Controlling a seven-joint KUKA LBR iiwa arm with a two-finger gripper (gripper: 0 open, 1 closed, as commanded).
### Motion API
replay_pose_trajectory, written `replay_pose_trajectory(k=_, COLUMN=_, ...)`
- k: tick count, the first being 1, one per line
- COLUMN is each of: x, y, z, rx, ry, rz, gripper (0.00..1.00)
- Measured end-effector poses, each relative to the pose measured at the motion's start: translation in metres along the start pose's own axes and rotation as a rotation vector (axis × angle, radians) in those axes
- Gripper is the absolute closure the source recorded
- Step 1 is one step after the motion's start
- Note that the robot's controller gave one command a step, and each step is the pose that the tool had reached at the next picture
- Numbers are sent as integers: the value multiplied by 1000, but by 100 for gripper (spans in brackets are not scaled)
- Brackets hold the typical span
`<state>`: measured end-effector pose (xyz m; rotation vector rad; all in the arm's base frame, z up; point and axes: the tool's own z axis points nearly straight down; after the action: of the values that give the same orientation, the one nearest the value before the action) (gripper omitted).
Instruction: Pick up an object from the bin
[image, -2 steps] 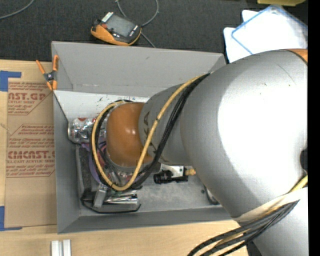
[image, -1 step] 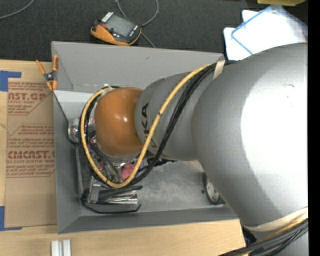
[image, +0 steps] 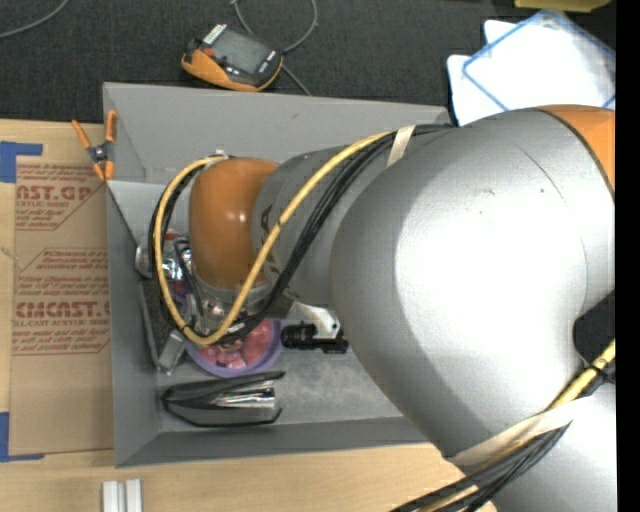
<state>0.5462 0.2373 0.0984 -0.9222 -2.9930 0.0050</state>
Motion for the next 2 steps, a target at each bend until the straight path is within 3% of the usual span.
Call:
replay_pose_trajectory(k=1, x=-19, y=14, z=32, rx=17, ry=7, rz=-222, gripper=0)
replay_pose_trajectory(k=2, x=-18, y=21, z=34, rx=32, ry=29, rz=12, gripper=100)
